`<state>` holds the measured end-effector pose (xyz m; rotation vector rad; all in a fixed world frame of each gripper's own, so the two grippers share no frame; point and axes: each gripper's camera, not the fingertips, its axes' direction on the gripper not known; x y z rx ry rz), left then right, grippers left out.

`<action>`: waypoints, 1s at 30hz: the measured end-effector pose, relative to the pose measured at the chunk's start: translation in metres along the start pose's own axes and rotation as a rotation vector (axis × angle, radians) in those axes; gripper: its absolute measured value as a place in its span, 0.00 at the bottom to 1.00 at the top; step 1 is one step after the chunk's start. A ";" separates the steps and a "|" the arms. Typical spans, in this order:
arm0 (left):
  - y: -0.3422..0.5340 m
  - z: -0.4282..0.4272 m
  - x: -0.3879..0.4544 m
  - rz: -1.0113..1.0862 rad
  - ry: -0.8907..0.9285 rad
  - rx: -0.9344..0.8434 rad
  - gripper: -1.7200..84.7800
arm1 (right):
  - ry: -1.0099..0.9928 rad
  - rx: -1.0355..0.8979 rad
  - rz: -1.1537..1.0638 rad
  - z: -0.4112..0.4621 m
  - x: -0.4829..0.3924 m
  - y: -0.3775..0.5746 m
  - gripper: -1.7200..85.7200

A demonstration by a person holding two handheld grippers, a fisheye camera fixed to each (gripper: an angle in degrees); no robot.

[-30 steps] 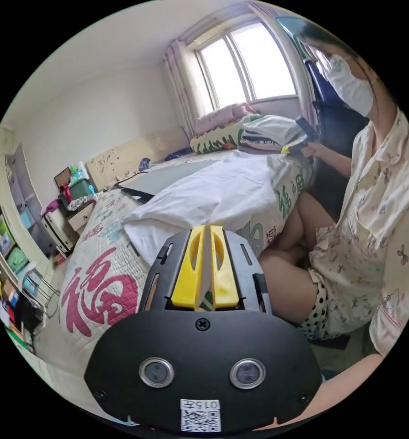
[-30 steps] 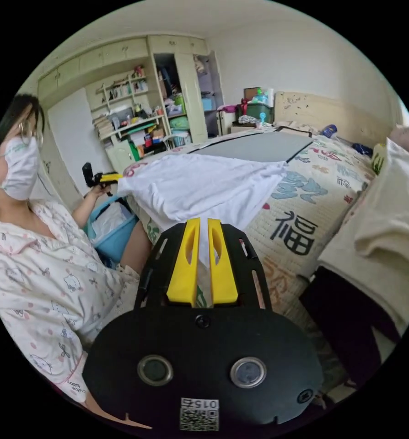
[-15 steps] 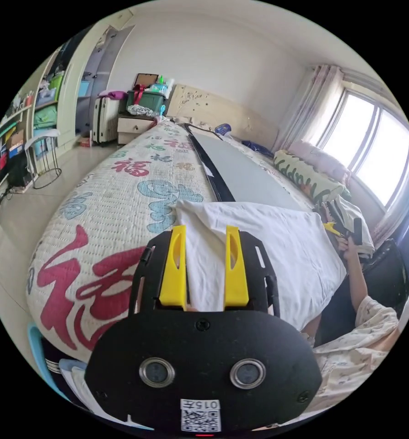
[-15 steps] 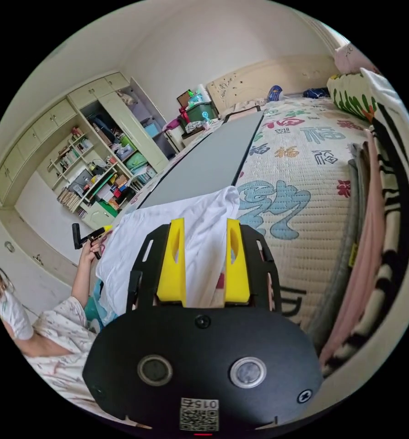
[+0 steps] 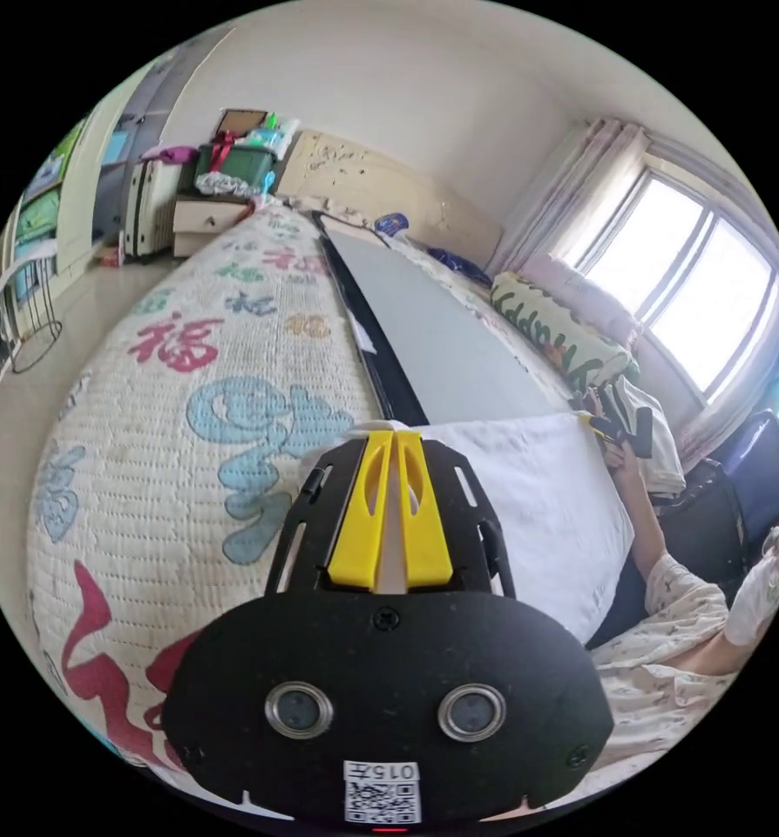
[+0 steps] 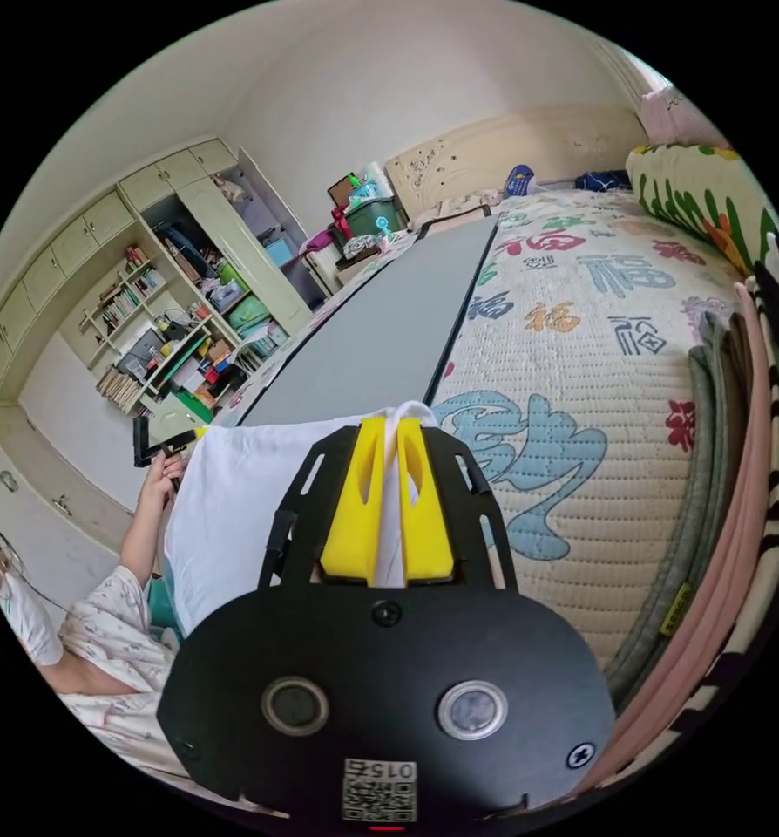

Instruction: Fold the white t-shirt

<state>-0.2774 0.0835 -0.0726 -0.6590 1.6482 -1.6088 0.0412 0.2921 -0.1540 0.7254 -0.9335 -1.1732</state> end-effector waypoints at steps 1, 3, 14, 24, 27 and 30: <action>-0.007 -0.002 -0.002 0.008 -0.011 0.025 0.02 | 0.013 0.028 0.010 -0.001 0.007 -0.005 0.04; -0.016 0.001 -0.007 0.022 -0.030 0.055 0.02 | 0.038 0.049 0.021 0.004 0.019 -0.013 0.03; -0.046 0.097 -0.069 0.022 -0.069 0.044 0.02 | 0.207 0.062 0.006 0.078 0.086 -0.053 0.04; 0.068 0.100 -0.098 0.131 -0.179 0.026 0.09 | 0.224 0.108 -0.081 0.072 0.145 0.021 0.08; 0.181 0.057 -0.052 0.310 0.075 0.090 0.09 | 0.143 0.130 -0.270 0.040 0.124 0.100 0.09; 0.311 0.050 -0.002 0.454 0.082 0.150 0.08 | 0.013 0.155 -0.415 0.021 0.098 0.200 0.09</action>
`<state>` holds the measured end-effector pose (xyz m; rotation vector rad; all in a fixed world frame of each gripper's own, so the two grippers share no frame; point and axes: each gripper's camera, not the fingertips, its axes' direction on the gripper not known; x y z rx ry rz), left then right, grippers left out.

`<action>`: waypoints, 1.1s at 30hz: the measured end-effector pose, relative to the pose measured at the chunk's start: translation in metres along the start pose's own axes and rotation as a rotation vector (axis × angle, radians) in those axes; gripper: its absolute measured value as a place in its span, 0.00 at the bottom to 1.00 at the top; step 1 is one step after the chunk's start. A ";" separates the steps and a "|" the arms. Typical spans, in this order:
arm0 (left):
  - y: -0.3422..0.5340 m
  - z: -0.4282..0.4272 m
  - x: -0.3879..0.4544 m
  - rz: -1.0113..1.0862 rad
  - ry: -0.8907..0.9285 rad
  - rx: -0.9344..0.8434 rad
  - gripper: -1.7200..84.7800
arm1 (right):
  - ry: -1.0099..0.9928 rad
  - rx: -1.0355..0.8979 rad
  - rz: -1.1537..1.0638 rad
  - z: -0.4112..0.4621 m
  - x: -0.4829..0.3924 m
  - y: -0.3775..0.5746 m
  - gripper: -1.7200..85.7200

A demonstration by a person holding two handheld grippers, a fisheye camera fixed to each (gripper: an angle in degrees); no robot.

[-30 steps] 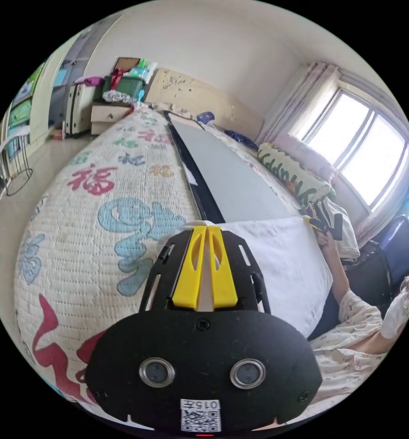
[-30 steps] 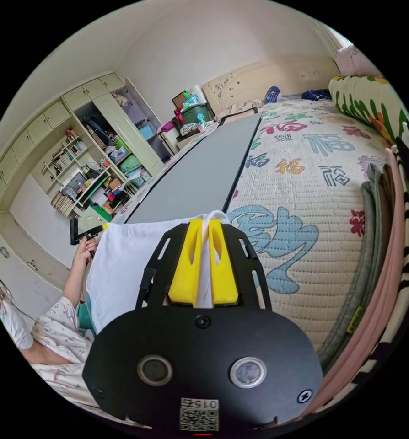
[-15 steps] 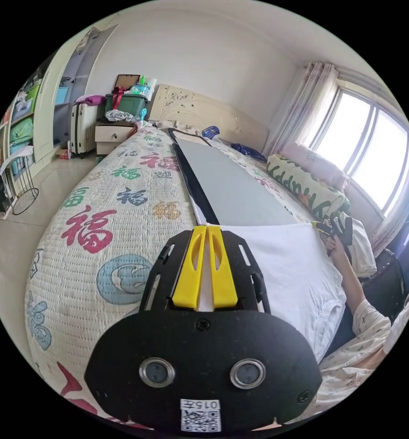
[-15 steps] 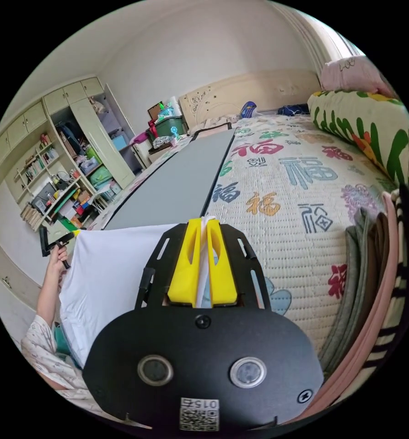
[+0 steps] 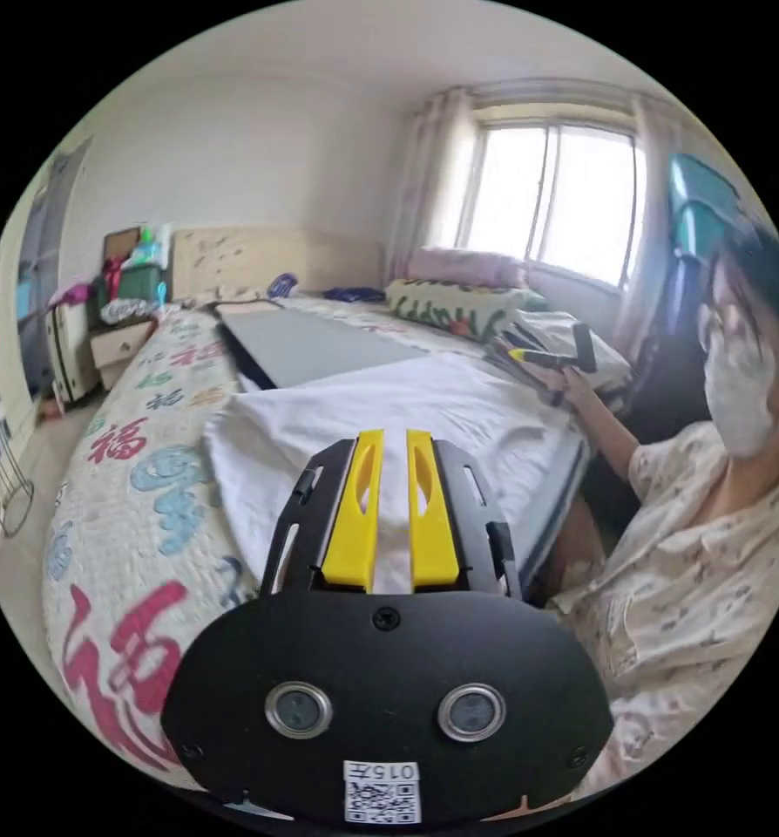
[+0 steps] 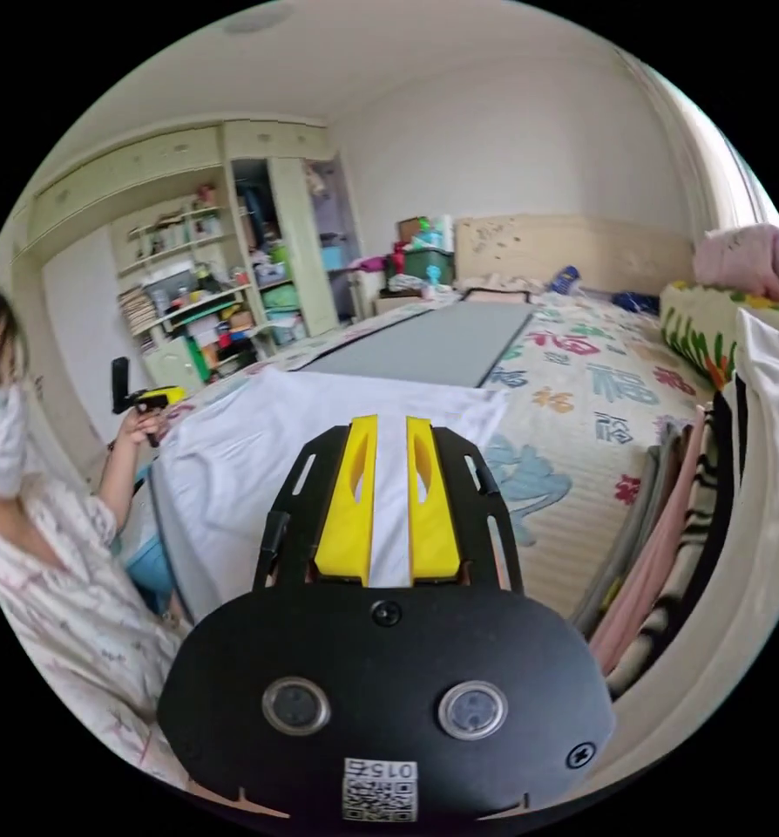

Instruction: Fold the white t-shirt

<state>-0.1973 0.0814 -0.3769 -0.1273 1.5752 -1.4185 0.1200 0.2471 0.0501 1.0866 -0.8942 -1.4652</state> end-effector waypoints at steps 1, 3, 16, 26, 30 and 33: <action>0.033 0.000 0.028 0.011 -0.037 0.022 0.08 | -0.048 0.027 -0.052 -0.008 -0.023 0.029 0.09; 0.075 0.002 0.061 0.040 -0.069 0.060 0.08 | -0.095 0.060 -0.098 -0.013 -0.052 0.067 0.09; 0.221 0.120 0.107 0.011 -0.264 0.006 0.10 | 0.279 -0.102 -0.250 0.114 -0.132 0.222 0.11; 0.298 0.185 0.086 0.008 -0.342 -0.014 0.10 | 0.331 -0.143 -0.277 0.168 -0.067 0.300 0.04; 0.319 0.201 0.078 0.004 -0.365 -0.007 0.09 | 0.336 -0.127 -0.274 0.181 -0.044 0.323 0.07; 0.336 0.217 0.075 0.012 -0.416 -0.020 0.06 | 0.344 -0.136 -0.283 0.194 -0.025 0.339 0.04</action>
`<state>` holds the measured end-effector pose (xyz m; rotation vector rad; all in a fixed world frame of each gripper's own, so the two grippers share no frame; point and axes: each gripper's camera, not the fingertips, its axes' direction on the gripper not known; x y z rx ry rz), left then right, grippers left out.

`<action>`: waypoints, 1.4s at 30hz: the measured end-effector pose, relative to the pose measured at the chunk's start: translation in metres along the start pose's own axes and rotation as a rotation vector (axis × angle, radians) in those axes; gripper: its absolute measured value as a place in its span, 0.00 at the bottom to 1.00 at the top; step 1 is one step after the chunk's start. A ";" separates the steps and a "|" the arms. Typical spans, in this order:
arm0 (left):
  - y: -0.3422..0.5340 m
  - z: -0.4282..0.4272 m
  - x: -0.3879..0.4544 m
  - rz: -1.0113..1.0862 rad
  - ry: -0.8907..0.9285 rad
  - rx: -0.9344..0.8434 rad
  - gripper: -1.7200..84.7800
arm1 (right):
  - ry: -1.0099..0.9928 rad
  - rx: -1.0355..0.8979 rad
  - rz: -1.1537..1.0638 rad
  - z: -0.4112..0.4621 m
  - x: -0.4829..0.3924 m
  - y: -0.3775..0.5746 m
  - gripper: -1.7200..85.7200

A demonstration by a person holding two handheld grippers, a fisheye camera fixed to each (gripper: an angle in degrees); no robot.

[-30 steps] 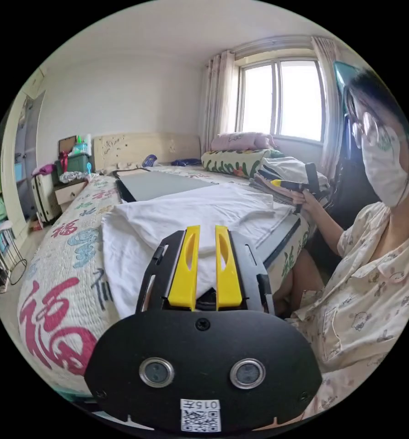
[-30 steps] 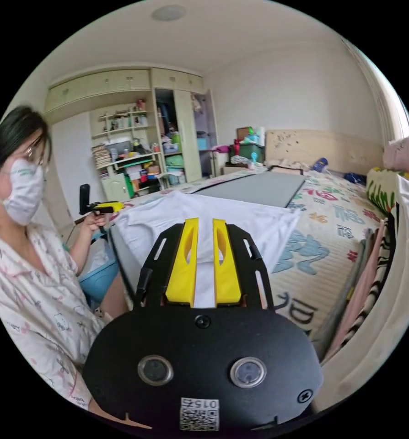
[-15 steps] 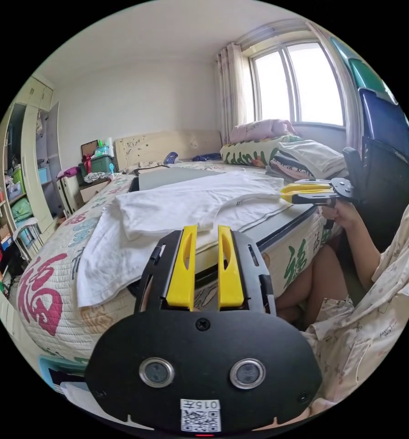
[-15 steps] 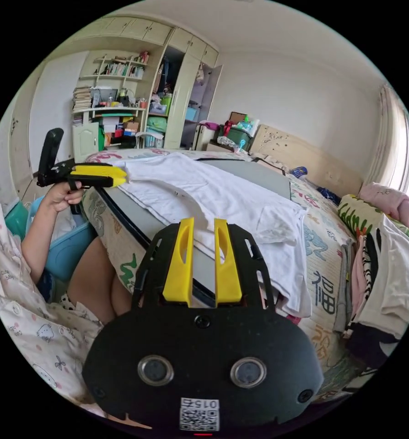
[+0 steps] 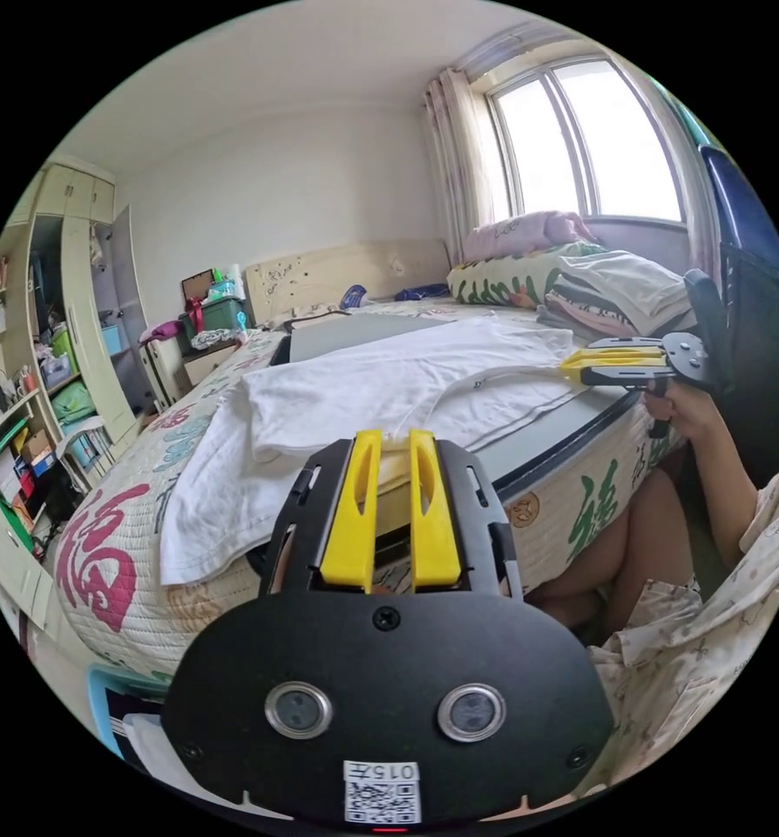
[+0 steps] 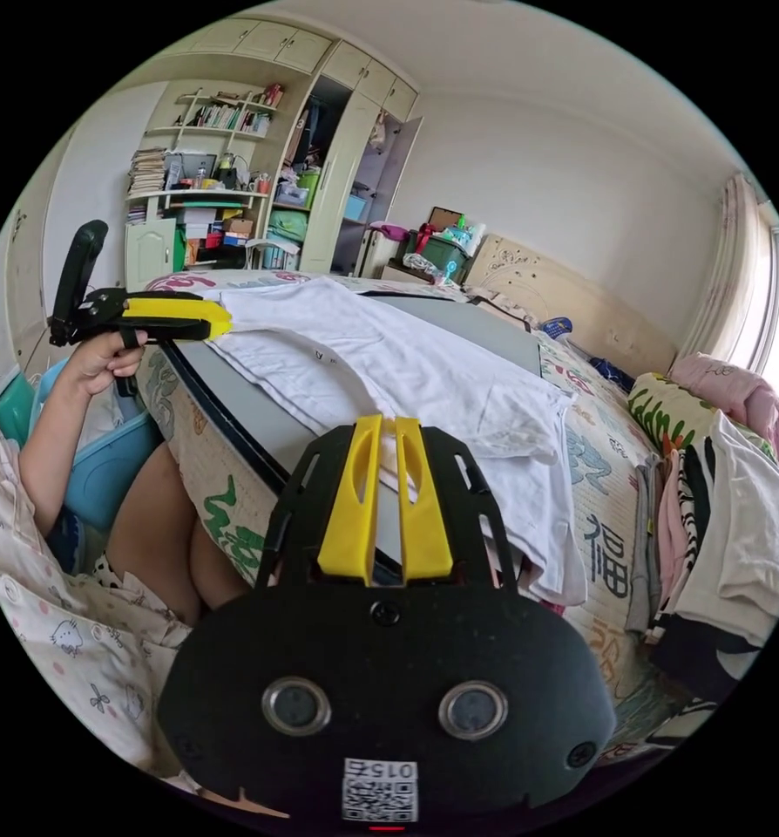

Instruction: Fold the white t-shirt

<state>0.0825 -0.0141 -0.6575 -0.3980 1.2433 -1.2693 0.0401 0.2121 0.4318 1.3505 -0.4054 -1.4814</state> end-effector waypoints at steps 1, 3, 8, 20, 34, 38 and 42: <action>0.007 0.005 0.001 0.013 -0.014 -0.002 0.04 | 0.001 0.000 -0.004 0.006 0.003 0.007 0.03; 0.016 0.012 0.000 0.024 -0.014 0.002 0.03 | 0.010 0.005 -0.013 0.014 0.008 0.017 0.02; 0.044 -0.003 -0.009 0.034 0.025 0.083 0.02 | 0.007 -0.005 -0.034 0.025 0.028 0.046 0.01; 0.071 0.069 0.004 0.078 -0.017 -0.039 0.11 | 0.037 -0.015 -0.043 0.069 0.051 0.091 0.01; 0.064 0.083 0.003 0.230 0.001 -0.168 0.08 | 0.005 0.002 -0.026 0.078 0.079 0.116 0.01; 0.057 0.084 0.001 0.265 0.012 -0.189 0.08 | 0.004 0.000 -0.027 0.076 0.082 0.117 0.01; 0.050 0.085 -0.007 0.239 0.056 -0.210 0.06 | 0.009 -0.007 -0.040 0.072 0.081 0.114 0.01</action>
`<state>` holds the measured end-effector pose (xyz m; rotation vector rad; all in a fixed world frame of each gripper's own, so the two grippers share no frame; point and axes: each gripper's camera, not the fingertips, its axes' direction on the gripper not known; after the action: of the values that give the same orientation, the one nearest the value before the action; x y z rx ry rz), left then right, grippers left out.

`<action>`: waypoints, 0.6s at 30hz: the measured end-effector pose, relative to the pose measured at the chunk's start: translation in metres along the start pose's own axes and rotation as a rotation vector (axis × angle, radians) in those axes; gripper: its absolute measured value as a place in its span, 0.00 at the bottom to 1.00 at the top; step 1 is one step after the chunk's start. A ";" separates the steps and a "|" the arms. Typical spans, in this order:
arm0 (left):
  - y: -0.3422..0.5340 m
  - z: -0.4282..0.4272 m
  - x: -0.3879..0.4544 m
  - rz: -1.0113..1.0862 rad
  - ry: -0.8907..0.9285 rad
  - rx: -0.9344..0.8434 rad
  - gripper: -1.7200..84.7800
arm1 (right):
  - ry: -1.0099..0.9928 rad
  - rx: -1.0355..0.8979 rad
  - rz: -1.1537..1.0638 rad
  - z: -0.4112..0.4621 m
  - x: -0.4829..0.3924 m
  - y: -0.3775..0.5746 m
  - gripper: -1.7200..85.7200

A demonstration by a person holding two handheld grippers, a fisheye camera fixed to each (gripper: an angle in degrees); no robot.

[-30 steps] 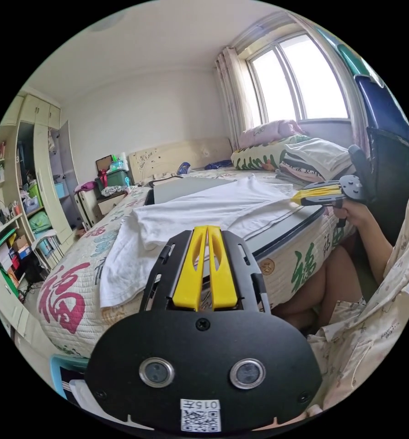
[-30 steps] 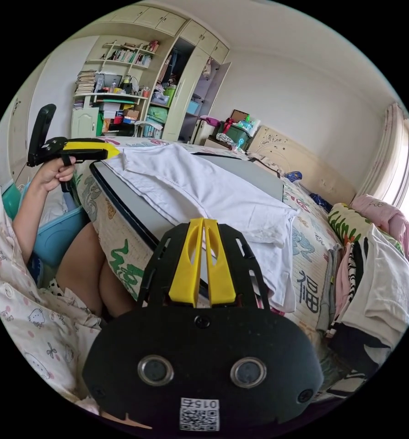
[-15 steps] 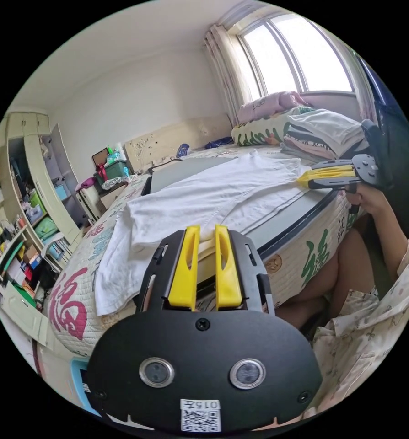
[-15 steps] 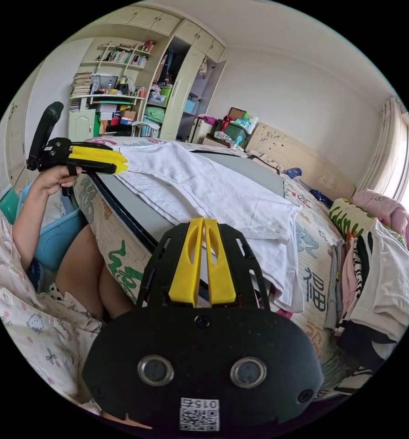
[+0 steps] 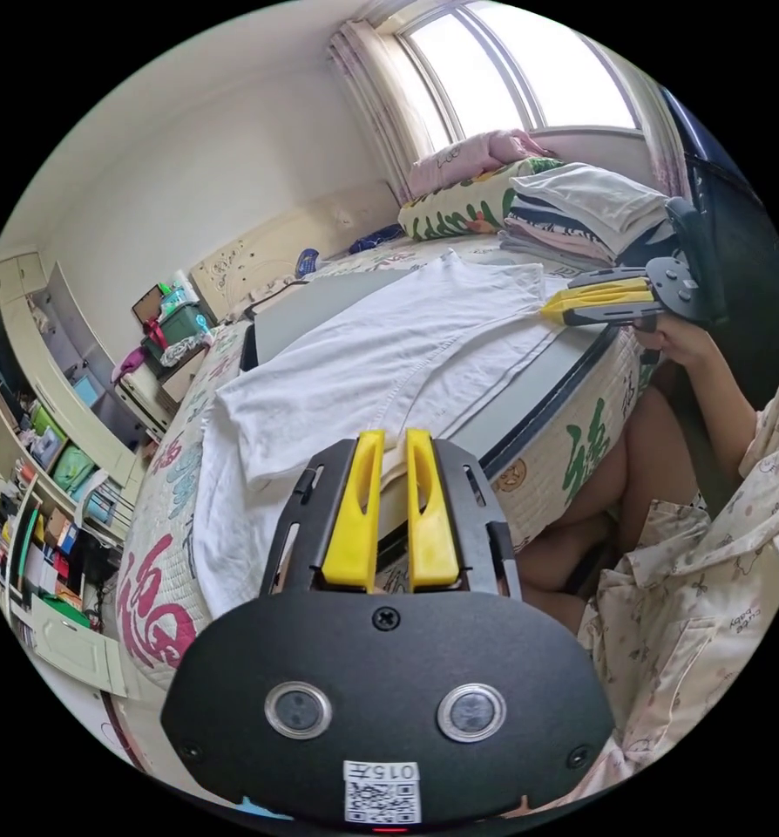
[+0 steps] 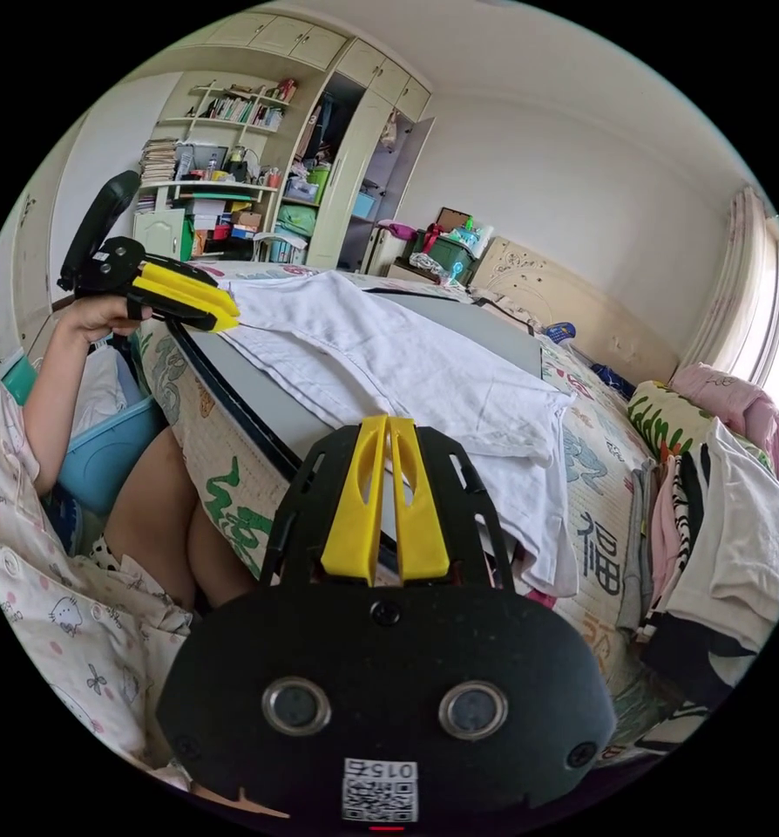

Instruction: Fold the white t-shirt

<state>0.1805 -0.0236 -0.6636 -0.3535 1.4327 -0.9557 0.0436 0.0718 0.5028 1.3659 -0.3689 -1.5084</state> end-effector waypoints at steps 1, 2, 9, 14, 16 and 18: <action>0.000 0.000 -0.005 -0.016 0.022 0.003 0.06 | -0.001 0.000 0.000 -0.002 0.000 -0.001 0.01; -0.001 -0.001 -0.011 -0.042 0.041 0.004 0.06 | -0.004 0.002 0.003 -0.004 0.000 -0.002 0.01; -0.008 -0.015 -0.021 -0.078 0.024 0.001 0.08 | -0.009 0.008 0.013 -0.019 -0.004 -0.009 0.01; -0.019 -0.025 -0.030 -0.080 0.022 -0.010 0.09 | -0.016 0.013 0.017 -0.035 -0.009 -0.020 0.01; -0.022 -0.029 -0.033 -0.082 0.029 -0.011 0.08 | -0.022 0.016 0.025 -0.041 -0.010 -0.024 0.01; -0.025 -0.033 -0.035 -0.086 0.028 -0.010 0.07 | -0.026 0.020 0.030 -0.048 -0.012 -0.029 0.01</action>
<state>0.1463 -0.0019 -0.6275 -0.4130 1.4573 -1.0270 0.0698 0.1125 0.4724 1.3522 -0.4201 -1.5022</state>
